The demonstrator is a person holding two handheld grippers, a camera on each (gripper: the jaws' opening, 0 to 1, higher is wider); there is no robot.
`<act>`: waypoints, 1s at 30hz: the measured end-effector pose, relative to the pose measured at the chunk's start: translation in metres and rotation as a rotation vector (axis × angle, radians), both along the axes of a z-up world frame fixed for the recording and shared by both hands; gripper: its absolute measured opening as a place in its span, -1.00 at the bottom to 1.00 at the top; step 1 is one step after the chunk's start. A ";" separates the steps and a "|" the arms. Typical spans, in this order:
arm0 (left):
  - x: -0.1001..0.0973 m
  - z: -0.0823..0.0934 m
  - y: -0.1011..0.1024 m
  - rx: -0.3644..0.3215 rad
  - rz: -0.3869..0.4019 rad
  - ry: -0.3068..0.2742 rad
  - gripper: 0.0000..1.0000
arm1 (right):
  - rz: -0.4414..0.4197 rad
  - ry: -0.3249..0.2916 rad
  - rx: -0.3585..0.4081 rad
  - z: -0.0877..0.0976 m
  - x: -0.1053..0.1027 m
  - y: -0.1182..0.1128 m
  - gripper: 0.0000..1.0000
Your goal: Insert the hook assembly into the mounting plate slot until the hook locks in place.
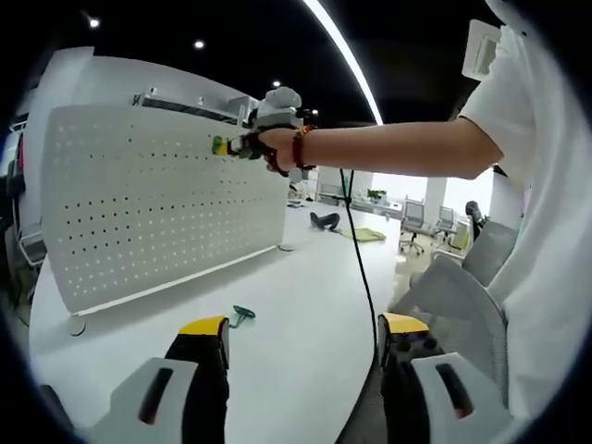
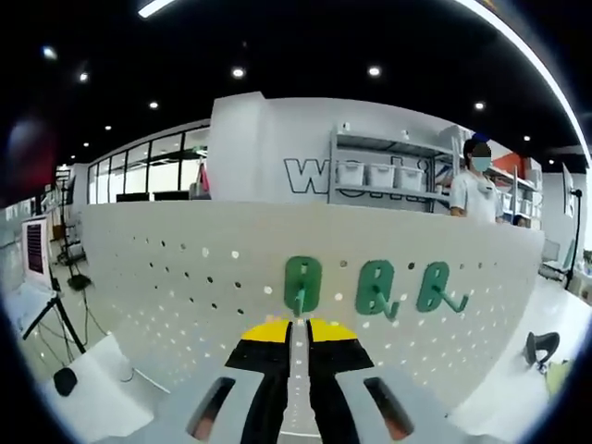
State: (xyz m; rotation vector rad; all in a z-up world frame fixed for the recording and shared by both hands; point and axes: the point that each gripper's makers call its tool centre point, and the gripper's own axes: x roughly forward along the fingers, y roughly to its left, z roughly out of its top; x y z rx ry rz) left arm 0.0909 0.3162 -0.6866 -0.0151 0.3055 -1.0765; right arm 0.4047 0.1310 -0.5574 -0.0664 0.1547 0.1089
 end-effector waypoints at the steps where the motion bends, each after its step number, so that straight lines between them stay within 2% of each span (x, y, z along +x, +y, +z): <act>1: -0.001 -0.001 -0.001 0.003 -0.002 0.001 0.33 | 0.001 0.000 -0.004 -0.001 -0.003 0.001 -0.90; 10: -0.006 -0.001 -0.006 0.024 -0.019 -0.007 0.33 | 0.026 0.037 -0.008 -0.027 -0.024 0.009 -0.90; 21: -0.008 0.000 -0.010 0.015 -0.043 0.002 0.33 | 0.054 0.097 -0.004 -0.057 -0.048 0.018 -0.89; 25: -0.007 0.001 -0.011 0.019 -0.047 -0.001 0.33 | 0.115 0.132 -0.016 -0.071 -0.058 0.029 -0.88; 30: -0.007 0.000 -0.012 0.018 -0.051 0.003 0.33 | 0.152 0.177 -0.022 -0.092 -0.072 0.036 -0.86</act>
